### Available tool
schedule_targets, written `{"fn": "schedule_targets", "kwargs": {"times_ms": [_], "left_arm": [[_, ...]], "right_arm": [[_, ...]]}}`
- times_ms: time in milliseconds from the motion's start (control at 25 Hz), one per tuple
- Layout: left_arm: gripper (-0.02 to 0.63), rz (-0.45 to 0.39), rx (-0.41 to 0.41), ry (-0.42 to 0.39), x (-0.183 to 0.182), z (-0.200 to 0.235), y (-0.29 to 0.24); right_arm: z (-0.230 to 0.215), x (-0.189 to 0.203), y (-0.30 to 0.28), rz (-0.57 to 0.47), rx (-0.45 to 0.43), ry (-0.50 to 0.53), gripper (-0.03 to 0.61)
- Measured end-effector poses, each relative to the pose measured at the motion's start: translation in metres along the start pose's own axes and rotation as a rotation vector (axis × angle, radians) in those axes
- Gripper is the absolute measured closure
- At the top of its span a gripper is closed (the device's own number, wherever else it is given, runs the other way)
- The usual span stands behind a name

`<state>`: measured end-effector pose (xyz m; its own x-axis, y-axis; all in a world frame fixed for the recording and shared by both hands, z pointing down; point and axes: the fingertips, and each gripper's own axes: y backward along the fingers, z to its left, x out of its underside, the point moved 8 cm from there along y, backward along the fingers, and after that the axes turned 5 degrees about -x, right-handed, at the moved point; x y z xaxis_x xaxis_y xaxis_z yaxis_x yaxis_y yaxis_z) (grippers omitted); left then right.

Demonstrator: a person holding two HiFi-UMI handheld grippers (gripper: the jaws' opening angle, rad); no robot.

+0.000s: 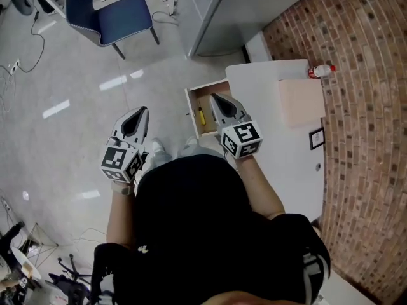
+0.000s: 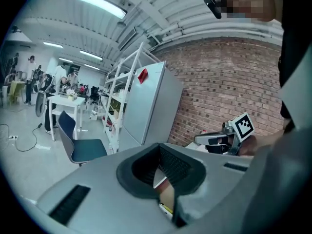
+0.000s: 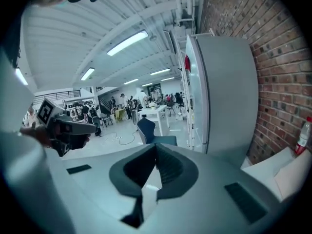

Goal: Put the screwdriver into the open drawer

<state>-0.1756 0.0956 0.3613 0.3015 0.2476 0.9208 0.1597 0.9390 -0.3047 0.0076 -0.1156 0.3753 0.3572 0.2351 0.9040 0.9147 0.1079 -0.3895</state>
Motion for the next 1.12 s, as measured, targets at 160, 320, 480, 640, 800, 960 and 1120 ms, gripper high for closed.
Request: {"fn": "schedule_targets", "kwargs": {"times_ms": [160,320,480,640,800,960,1120], "left_arm": [[0.609,-0.064,0.033,-0.004,-0.021,-0.01,0.006],[0.61,-0.091,0.067,-0.039,-0.036,-0.02,0.007],[0.609,-0.115,0.095,-0.012,-0.045,-0.025,0.013],[0.609,-0.14,0.114,0.011,-0.057,-0.028,0.016],[0.609,-0.153,0.111,-0.002,-0.061,-0.033,0.017],[0.609,-0.154,0.115,-0.009,-0.065,-0.036,0.014],[0.609,-0.173,0.144,-0.002,-0.066,-0.042,0.015]], "right_arm": [[0.01,-0.022,0.024,-0.071,-0.008,0.023,0.569],[0.017,-0.034,0.042,-0.111,0.0,0.05,0.569],[0.021,-0.041,0.056,-0.137,0.005,0.047,0.569],[0.025,-0.049,0.067,-0.163,0.01,0.044,0.569],[0.031,-0.055,0.077,-0.185,0.0,0.046,0.569],[0.034,-0.059,0.079,-0.2,-0.012,0.045,0.569],[0.036,-0.058,0.079,-0.207,-0.02,0.035,0.569]]}}
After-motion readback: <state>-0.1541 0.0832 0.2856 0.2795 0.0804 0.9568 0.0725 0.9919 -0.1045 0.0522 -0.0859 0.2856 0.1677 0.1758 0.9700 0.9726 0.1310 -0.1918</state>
